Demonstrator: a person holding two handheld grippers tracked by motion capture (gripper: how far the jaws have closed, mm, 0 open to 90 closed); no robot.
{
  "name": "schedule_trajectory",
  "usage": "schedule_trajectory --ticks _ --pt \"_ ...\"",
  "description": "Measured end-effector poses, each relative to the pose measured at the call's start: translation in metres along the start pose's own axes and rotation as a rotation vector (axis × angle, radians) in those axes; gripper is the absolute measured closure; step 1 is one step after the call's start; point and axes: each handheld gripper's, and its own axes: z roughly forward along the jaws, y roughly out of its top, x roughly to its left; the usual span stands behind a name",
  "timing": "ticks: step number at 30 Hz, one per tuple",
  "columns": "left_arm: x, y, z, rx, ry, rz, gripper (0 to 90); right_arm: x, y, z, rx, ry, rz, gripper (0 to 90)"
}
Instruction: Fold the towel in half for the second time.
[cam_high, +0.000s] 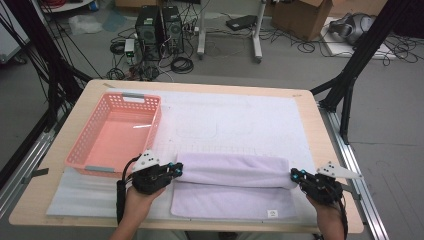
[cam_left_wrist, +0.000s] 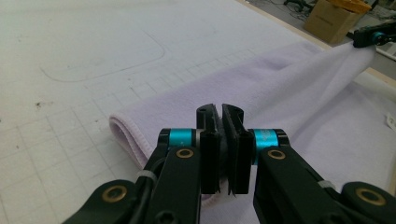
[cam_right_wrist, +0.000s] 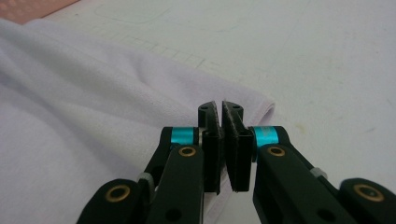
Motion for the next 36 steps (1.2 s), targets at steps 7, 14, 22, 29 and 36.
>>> schedule_trajectory --ticks 7,14,22,29,36 --pt "-0.011 -0.017 -0.012 -0.009 -0.008 0.023 85.2 0.016 -0.018 -0.017 -0.03 0.007 -0.007 85.9" --pt "-0.03 -0.035 -0.025 -0.01 -0.009 0.036 85.1 0.032 -0.031 -0.036 -0.025 0.005 -0.033 85.8" --pt "-0.041 -0.049 -0.036 0.006 0.052 0.003 57.1 0.044 -0.052 -0.045 0.025 0.005 -0.067 82.0" --pt "-0.033 -0.049 -0.05 -0.06 0.078 -0.084 45.2 0.035 -0.049 -0.067 -0.076 -0.034 0.003 60.1" --pt "-0.035 -0.057 -0.031 0.085 0.074 -0.099 48.8 0.037 -0.052 -0.046 -0.001 -0.044 -0.02 58.5"
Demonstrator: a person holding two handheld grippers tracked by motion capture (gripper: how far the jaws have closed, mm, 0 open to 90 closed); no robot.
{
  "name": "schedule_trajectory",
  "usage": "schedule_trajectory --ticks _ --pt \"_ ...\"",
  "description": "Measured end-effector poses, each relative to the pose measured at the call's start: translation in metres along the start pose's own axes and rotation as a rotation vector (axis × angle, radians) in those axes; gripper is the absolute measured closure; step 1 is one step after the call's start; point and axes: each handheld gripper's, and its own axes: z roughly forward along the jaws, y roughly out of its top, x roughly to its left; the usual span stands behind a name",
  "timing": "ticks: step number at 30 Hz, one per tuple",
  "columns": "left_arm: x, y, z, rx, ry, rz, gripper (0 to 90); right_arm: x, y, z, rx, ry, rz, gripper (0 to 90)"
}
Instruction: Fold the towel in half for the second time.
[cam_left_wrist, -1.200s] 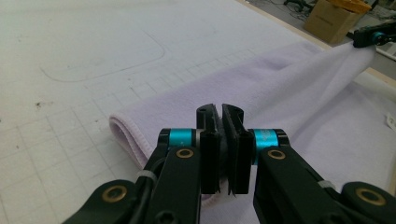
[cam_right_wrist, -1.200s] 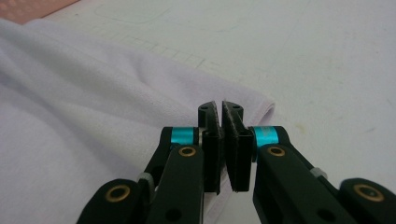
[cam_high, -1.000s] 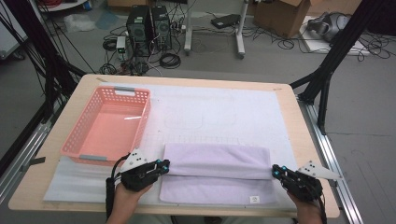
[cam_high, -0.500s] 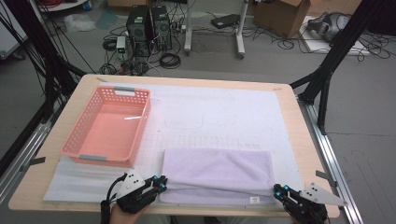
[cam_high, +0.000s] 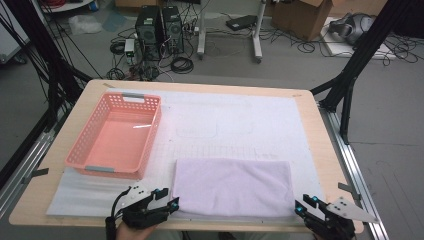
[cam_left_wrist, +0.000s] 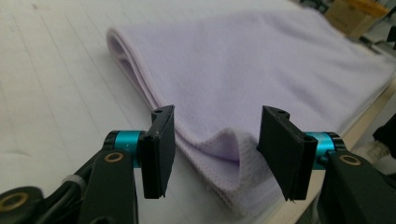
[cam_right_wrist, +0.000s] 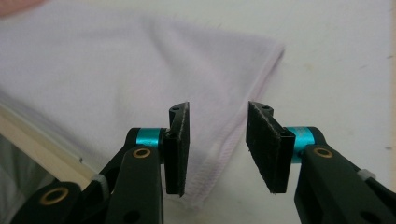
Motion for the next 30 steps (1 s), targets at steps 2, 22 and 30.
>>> schedule_trajectory --ticks 2,22,30 --pt "-0.002 -0.003 0.003 0.034 0.019 0.007 55.3 0.005 -0.002 0.01 0.058 -0.017 -0.041 57.2" --pt "0.002 0.02 0.013 -0.02 0.047 0.056 49.4 -0.007 0.012 0.012 0.015 0.002 -0.013 61.2" --pt "0.013 0.032 0.038 0.007 0.092 0.105 48.6 0.001 0.015 0.052 0.175 -0.003 -0.114 59.6"
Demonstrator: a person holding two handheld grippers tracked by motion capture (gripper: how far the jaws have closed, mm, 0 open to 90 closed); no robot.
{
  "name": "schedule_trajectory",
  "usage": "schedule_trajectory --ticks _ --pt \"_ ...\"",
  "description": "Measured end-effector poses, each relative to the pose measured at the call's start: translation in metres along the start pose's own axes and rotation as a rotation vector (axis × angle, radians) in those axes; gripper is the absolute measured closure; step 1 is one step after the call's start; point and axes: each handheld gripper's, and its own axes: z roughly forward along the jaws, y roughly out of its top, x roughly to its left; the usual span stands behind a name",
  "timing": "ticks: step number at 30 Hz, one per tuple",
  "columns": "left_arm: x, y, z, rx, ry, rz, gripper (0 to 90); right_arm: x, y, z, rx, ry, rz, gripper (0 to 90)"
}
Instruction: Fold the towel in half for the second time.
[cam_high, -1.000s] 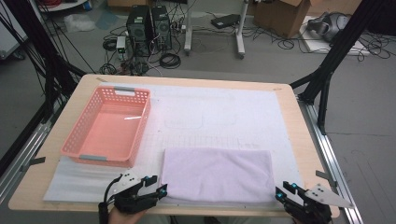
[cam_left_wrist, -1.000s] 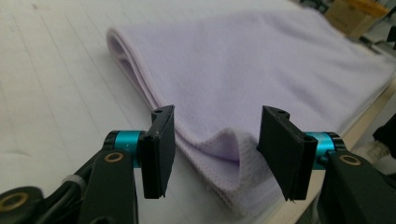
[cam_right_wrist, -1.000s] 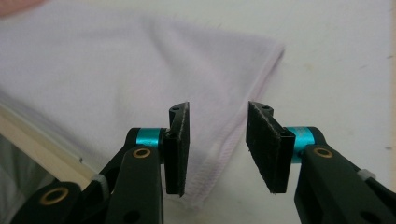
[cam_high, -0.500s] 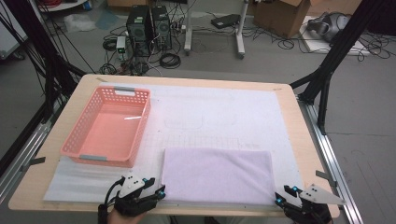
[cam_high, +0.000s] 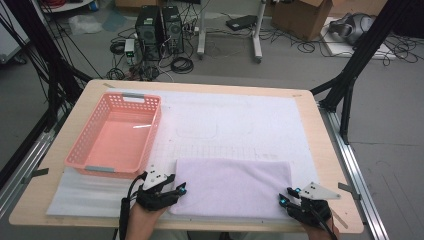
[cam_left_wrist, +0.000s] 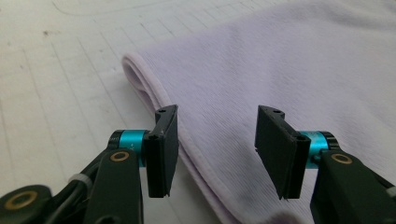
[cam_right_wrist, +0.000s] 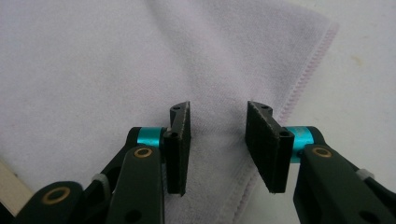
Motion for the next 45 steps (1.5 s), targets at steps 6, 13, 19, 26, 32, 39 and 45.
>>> schedule_trajectory --ticks 6,13,19,26,32,39,45 --pt "0.016 0.016 0.014 -0.008 -0.004 -0.004 45.3 -0.024 0.011 -0.01 0.05 0.003 0.021 52.8" --pt "0.029 0.029 0.042 0.027 0.001 0.007 42.2 -0.052 0.026 0.014 -0.119 -0.018 0.158 44.7" --pt "0.034 0.04 0.06 0.062 0.075 0.022 39.2 -0.068 0.047 0.068 -0.012 -0.006 0.201 43.6" --pt "0.045 0.039 0.067 0.097 0.037 -0.043 58.6 -0.071 0.042 0.062 -0.025 0.036 0.215 73.3" --pt "0.044 0.039 0.06 0.066 -0.003 -0.057 81.3 -0.072 0.04 0.058 -0.038 0.067 0.22 81.2" --pt "0.044 0.063 0.063 -0.038 0.055 -0.072 81.5 -0.077 0.049 0.052 -0.113 -0.007 0.196 81.8" --pt "0.055 0.087 0.077 -0.079 0.106 -0.088 81.5 -0.09 0.075 0.06 -0.148 -0.057 0.166 81.6"
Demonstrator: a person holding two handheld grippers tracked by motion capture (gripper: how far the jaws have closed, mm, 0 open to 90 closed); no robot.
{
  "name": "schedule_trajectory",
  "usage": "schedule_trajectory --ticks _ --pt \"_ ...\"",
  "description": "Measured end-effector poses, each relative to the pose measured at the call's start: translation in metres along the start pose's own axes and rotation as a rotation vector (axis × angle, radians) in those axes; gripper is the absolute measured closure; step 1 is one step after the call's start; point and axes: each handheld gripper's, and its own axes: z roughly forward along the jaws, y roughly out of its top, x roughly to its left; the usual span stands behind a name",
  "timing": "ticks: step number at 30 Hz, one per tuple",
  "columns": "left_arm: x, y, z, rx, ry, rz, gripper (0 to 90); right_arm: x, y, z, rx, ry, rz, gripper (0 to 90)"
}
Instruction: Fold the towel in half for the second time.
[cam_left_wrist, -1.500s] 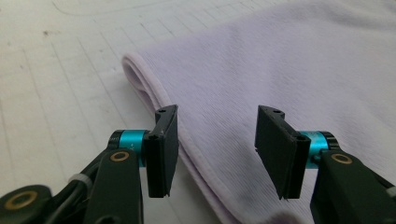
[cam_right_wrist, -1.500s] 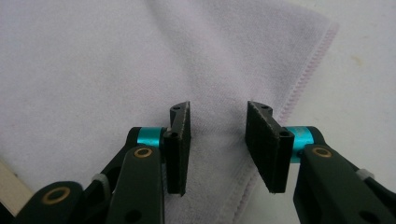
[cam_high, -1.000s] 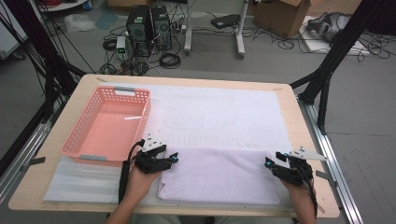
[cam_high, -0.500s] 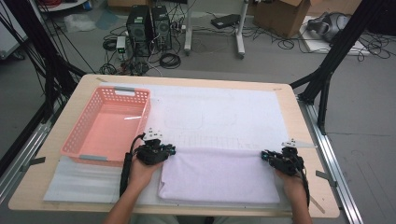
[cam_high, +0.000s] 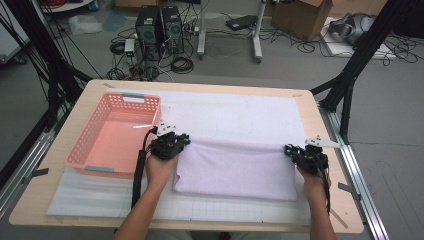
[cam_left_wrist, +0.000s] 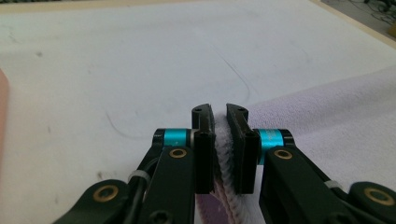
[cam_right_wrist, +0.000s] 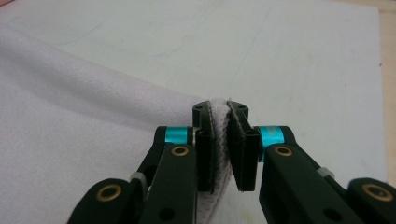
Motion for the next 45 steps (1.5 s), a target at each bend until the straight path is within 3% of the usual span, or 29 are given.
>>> schedule_trajectory --ticks 4,9,10,11,12,15,19,20,22,23,24,27,28,32,37,39,41,45 --pt "0.008 0.007 0.015 0.004 0.049 -0.007 81.4 -0.001 0.016 0.016 -0.007 -0.042 -0.019 81.5" --pt "0.012 0.002 0.027 0.019 0.067 -0.031 79.6 0.001 0.024 0.037 0.009 -0.091 0.005 79.1" --pt "0.012 0.001 0.028 0.025 0.061 -0.019 68.1 0.004 0.023 0.043 0.024 -0.101 0.016 66.3" --pt "0.011 0.001 0.027 0.022 0.062 -0.01 68.1 0.004 0.023 0.043 0.024 -0.101 0.016 66.3" --pt "0.011 0.0 0.025 0.013 0.058 -0.001 61.9 0.005 0.022 0.044 0.028 -0.111 0.015 61.9" --pt "0.01 0.0 0.015 -0.01 0.05 0.019 57.1 0.006 0.021 0.035 0.005 -0.105 0.022 57.9" --pt "0.006 -0.007 0.008 0.028 0.004 0.061 59.5 0.007 0.018 0.025 -0.005 -0.095 0.01 58.3" --pt "0.004 -0.009 0.006 0.031 -0.01 0.064 60.4 0.009 0.015 0.016 -0.009 -0.064 0.004 62.4" --pt "0.001 -0.013 0.002 0.029 -0.042 0.056 60.7 0.01 0.013 0.013 -0.006 -0.054 -0.002 65.5" --pt "0.0 -0.015 0.001 0.047 -0.062 0.063 60.9 0.013 0.007 0.005 -0.003 -0.028 -0.026 70.3" --pt "-0.003 -0.016 -0.001 0.074 -0.083 0.079 60.9 0.013 0.007 0.005 -0.003 -0.028 -0.026 70.3" --pt "-0.012 -0.024 -0.007 0.084 -0.108 0.125 63.0 0.017 -0.003 -0.004 0.007 0.012 -0.058 77.1" --pt "-0.014 -0.026 -0.008 0.106 -0.113 0.135 62.6 0.02 -0.01 -0.009 0.034 0.038 -0.075 78.2" --pt "-0.018 -0.035 -0.016 0.108 -0.106 0.156 61.7 0.024 -0.023 -0.017 0.042 0.081 -0.061 77.6" --pt "-0.015 -0.046 -0.024 0.115 -0.096 0.103 55.7 0.03 -0.032 -0.026 0.058 0.097 -0.069 75.4" --pt "-0.015 -0.051 -0.028 0.128 -0.087 0.103 56.2 0.033 -0.037 -0.031 0.063 0.117 -0.068 75.0" --pt "-0.015 -0.055 -0.032 0.129 -0.082 0.1 58.9 0.037 -0.04 -0.034 0.095 0.106 -0.1 75.1" --pt "-0.016 -0.062 -0.046 0.143 -0.065 0.119 59.2 0.037 -0.049 -0.037 0.129 0.095 -0.111 75.0"
